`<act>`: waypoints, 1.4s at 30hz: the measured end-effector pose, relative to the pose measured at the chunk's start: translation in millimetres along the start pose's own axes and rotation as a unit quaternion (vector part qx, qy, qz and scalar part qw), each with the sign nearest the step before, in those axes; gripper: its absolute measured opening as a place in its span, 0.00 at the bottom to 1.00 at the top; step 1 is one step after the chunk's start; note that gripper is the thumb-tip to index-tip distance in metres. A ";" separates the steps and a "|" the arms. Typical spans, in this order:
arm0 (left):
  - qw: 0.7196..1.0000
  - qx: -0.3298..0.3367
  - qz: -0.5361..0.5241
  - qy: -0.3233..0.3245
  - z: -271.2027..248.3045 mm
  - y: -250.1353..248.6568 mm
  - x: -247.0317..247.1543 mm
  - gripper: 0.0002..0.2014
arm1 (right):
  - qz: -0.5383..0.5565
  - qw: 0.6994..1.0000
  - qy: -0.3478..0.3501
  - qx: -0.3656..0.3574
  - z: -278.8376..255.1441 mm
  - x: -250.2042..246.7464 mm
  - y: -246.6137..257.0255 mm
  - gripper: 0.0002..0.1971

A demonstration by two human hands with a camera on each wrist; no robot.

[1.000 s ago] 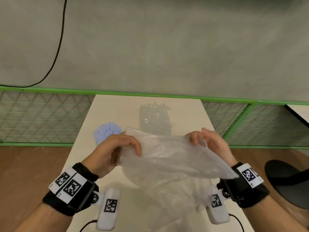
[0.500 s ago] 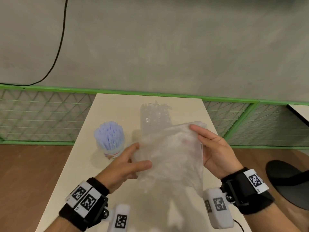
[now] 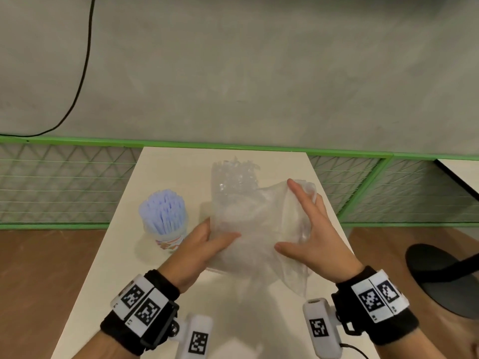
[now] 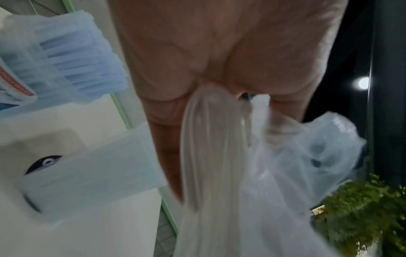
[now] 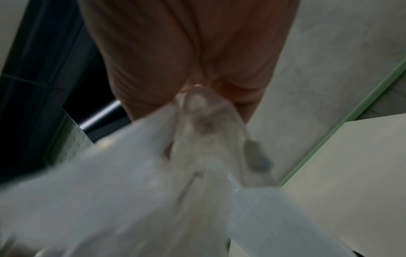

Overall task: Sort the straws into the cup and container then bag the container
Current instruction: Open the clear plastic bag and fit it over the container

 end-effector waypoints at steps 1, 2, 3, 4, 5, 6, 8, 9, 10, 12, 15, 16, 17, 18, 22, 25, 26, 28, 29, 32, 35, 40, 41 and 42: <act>0.999 -0.024 0.000 0.024 -2.1 2.6 4.7 0.27 | -0.005 1.000 -0.009 -0.004 0.5 1.2 1.5 0.56; 0.998 -0.043 0.004 0.050 -4.5 4.7 9.4 0.25 | -0.019 1.000 -0.016 -0.012 1.1 2.7 2.3 0.56; 0.996 -0.053 0.017 0.073 -6.1 7.5 11.8 0.23 | -0.041 0.999 -0.021 -0.021 1.5 3.9 3.4 0.56; 0.994 -0.053 0.039 0.082 -6.5 9.4 13.0 0.21 | -0.067 0.997 -0.028 -0.027 1.6 5.3 4.3 0.56; 0.994 -0.046 0.069 0.072 -5.6 10.6 12.6 0.21 | -0.094 0.994 -0.033 -0.033 0.9 6.9 6.1 0.56; 0.994 -0.035 0.094 0.048 -4.0 11.6 11.8 0.19 | -0.122 0.991 -0.037 -0.039 -0.4 9.5 8.8 0.56; 0.993 -0.003 0.116 0.001 -0.7 14.3 9.6 0.17 | -0.169 0.983 -0.044 -0.060 -3.7 16.0 17.4 0.58; 0.992 0.010 0.124 -0.023 0.5 15.1 9.2 0.15 | -0.174 0.981 -0.050 -0.076 -5.5 19.4 22.2 0.59; 0.990 0.018 0.131 -0.047 1.4 15.5 9.0 0.14 | -0.163 0.980 -0.055 -0.100 -7.2 22.4 26.7 0.59; 0.989 0.021 0.116 -0.093 3.0 16.1 8.4 0.14 | -0.079 0.984 -0.057 -0.152 -10.4 27.1 32.8 0.58; 0.989 -0.005 0.064 -0.134 4.4 13.8 7.3 0.18 | 0.057 0.988 -0.040 -0.141 -12.9 33.6 33.3 0.52; 0.990 -0.005 0.055 -0.129 5.1 12.6 7.4 0.19 | 0.069 0.990 -0.022 -0.124 -13.7 36.4 32.8 0.49; 0.992 -0.001 0.051 -0.118 4.7 9.4 8.9 0.19 | 0.074 0.991 0.000 -0.109 -15.0 39.4 31.8 0.46; 0.993 0.006 0.049 -0.105 3.6 4.7 11.1 0.16 | 0.083 0.991 0.023 -0.098 -16.4 42.0 30.7 0.40; 1.000 0.006 0.016 0.023 -9.2 -16.2 17.8 0.14 | 0.178 0.978 0.092 -0.052 -20.3 37.3 30.2 0.26; 0.997 -0.016 0.001 0.076 -20.0 -21.1 14.8 0.10 | 0.116 0.983 0.128 -0.067 -21.0 31.4 32.0 0.26; 0.997 -0.009 0.022 0.068 -20.2 -17.5 11.8 0.10 | 0.101 0.983 0.137 -0.073 -20.5 31.2 32.4 0.25; 0.995 0.021 0.091 0.032 -19.6 -11.7 8.2 0.13 | 0.112 0.985 0.109 -0.071 -16.5 30.9 32.8 0.20; 0.992 0.032 0.125 0.015 -19.4 -11.1 8.0 0.13 | 0.123 0.988 0.066 -0.066 -13.4 29.6 30.8 0.17; 0.982 0.055 0.175 0.035 -21.0 -16.0 12.4 0.15 | 0.125 0.991 -0.002 -0.043 -4.7 21.9 22.1 0.29; 0.971 0.072 0.215 0.080 -21.2 -21.7 15.1 0.22 | 0.063 0.990 0.112 -0.061 1.5 27.0 21.6 0.37; 0.982 0.059 0.138 0.116 -18.3 -22.8 12.6 0.23 | 0.237 0.968 0.046 -0.064 5.7 33.0 20.6 0.18; 0.984 0.050 0.130 0.107 -18.6 -21.0 12.3 0.22 | 0.260 0.963 0.038 -0.066 4.5 33.4 22.3 0.17; 0.987 0.049 0.130 0.087 -19.0 -19.1 12.4 0.22 | 0.274 0.959 0.036 -0.066 3.7 34.1 24.3 0.16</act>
Point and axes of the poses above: each hand's wrist, its own z-axis towards the middle knuckle, its own x-axis out of the palm, y = z × x, the point moved 2 cm from there along z, towards the middle knuckle, and after that the axes turned 7 degrees about -z, right-handed, at the moved point
